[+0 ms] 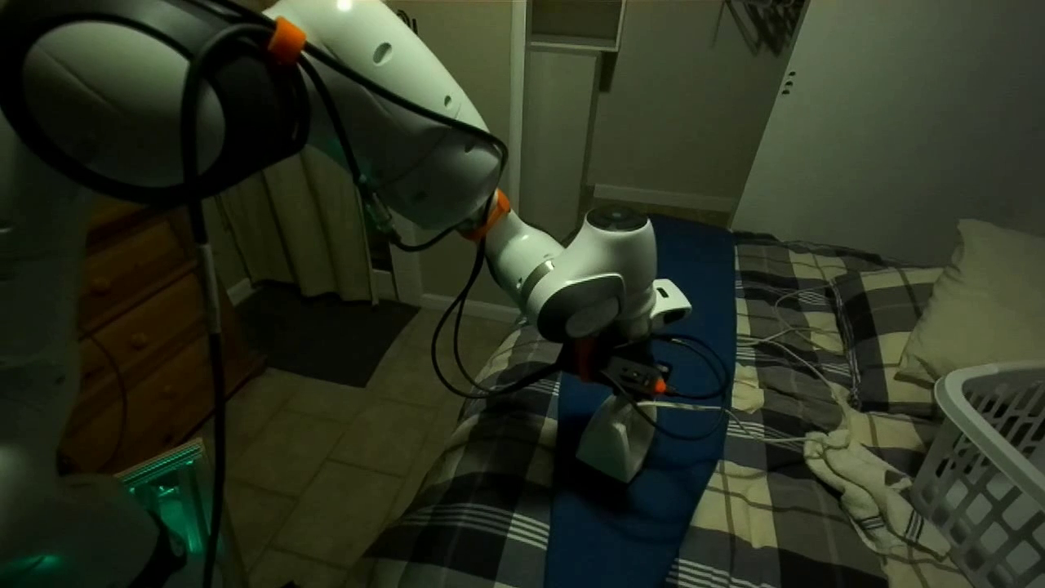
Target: Turn the iron to the left
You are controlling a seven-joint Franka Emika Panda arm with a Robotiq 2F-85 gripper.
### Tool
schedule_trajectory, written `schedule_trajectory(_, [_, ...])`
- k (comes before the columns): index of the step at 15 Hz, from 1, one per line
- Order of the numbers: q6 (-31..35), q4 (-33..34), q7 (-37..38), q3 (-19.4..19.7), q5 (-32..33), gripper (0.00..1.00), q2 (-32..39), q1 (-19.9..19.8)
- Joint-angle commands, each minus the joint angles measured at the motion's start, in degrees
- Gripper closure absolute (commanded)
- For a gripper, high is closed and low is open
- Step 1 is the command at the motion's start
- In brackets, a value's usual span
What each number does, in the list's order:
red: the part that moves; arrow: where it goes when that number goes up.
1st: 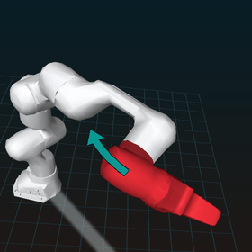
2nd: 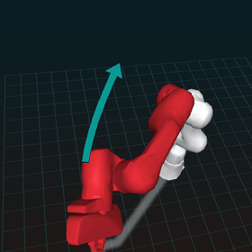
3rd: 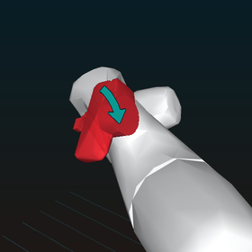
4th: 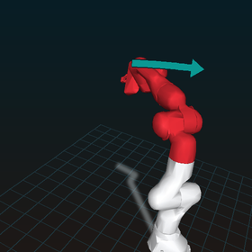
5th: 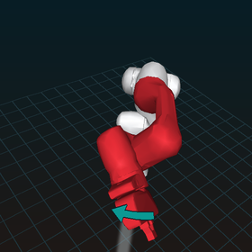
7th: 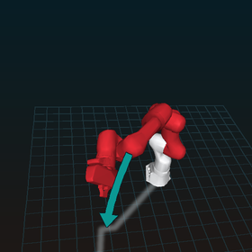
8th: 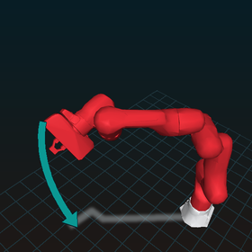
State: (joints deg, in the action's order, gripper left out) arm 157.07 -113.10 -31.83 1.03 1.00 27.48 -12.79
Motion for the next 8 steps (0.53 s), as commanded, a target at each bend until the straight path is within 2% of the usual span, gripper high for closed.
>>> schedule_trajectory(1, [1.22, 0.20, -2.01, -2.43, 0.38, 0.90, 0.14, -2.24])
schedule_trajectory(4, [3.24, 1.10, -12.79, -7.98, -2.07, 0.90, 1.01, -7.51])
schedule_trajectory(8, [0.07, 1.28, -29.29, -19.39, -3.83, 0.90, 1.65, -19.38])
